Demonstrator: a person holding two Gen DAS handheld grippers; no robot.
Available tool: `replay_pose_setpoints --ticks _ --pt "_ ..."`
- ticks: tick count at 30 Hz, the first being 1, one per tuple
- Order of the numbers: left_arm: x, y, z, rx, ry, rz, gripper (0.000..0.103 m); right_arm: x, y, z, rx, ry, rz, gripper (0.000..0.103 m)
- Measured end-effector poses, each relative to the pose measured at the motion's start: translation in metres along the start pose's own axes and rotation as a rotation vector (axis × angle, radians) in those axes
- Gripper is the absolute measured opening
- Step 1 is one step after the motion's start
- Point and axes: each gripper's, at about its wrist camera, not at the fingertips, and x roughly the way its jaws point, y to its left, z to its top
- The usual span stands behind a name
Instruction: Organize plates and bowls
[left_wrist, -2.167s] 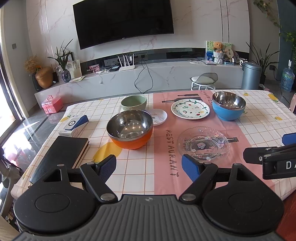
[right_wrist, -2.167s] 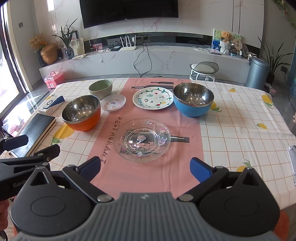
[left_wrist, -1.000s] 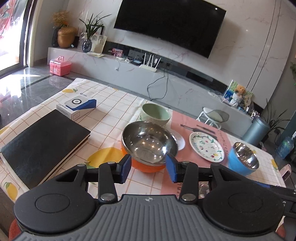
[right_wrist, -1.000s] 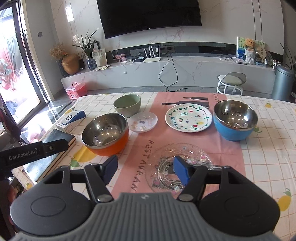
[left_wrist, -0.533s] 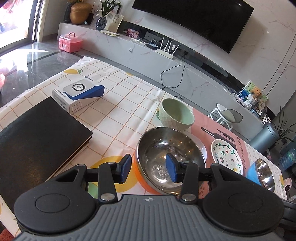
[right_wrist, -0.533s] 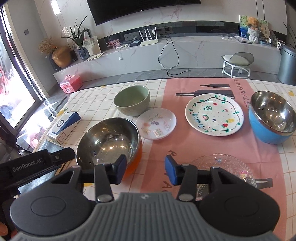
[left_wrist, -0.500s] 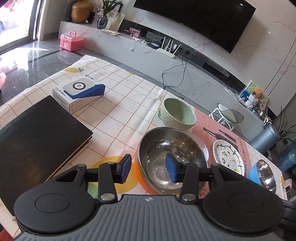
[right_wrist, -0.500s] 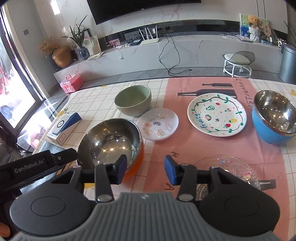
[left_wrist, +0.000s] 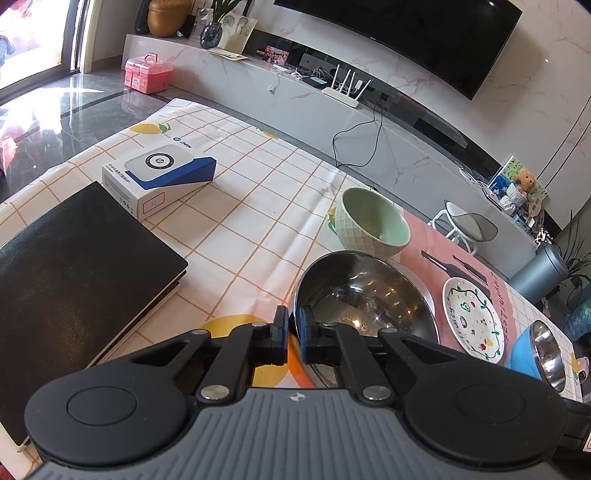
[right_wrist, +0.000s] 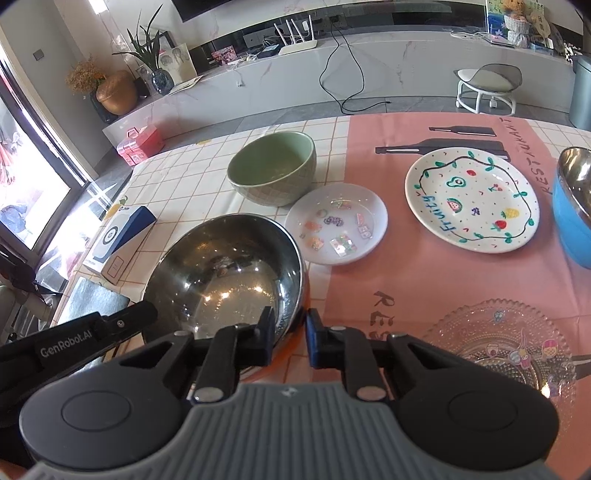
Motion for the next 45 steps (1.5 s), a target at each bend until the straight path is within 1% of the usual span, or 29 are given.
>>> replay_pose_setpoints --ticks 4,9,15,20,24,26,30,34,36,39,42,45 --pt "-0.016 -0.006 -0.003 0.025 -0.010 -0.002 0.006 -0.012 -0.002 -0.002 0.019 0.009 0.007 0.014" --pt "-0.043 -0.012 -0.013 0.031 -0.003 -0.012 0.006 -0.042 -0.008 -0.014 0.030 -0.003 0.023 0.014" --pt "-0.075 -0.019 -0.036 0.041 0.006 -0.028 0.006 -0.075 -0.023 -0.038 0.062 0.029 0.058 0.014" --pt "-0.085 -0.019 -0.058 0.041 0.042 -0.032 0.006 -0.095 -0.036 -0.062 0.089 0.057 0.063 0.014" --pt "-0.084 -0.018 -0.072 0.047 0.068 -0.024 0.006 -0.100 -0.041 -0.078 0.103 0.084 0.055 0.014" --pt "-0.083 -0.014 -0.078 0.033 0.091 -0.030 0.006 -0.101 -0.044 -0.084 0.109 0.095 0.049 0.014" --pt "-0.078 -0.010 -0.086 0.018 0.104 -0.030 0.006 -0.103 -0.045 -0.092 0.100 0.096 0.027 0.014" --pt "-0.078 -0.008 -0.090 0.023 0.076 -0.013 0.005 -0.100 -0.047 -0.095 0.103 0.084 0.039 0.014" --pt "-0.076 -0.005 -0.091 0.016 0.074 -0.007 0.005 -0.098 -0.046 -0.095 0.107 0.081 0.051 0.014" --pt "-0.075 -0.002 -0.090 0.012 0.061 -0.009 0.005 -0.093 -0.044 -0.096 0.102 0.093 0.050 0.013" --pt "-0.075 -0.002 -0.089 0.020 0.060 -0.002 0.005 -0.090 -0.042 -0.096 0.101 0.084 0.052 0.013" --pt "-0.076 -0.002 -0.088 0.029 0.049 0.029 0.005 -0.088 -0.039 -0.094 0.094 0.084 0.060 0.013"
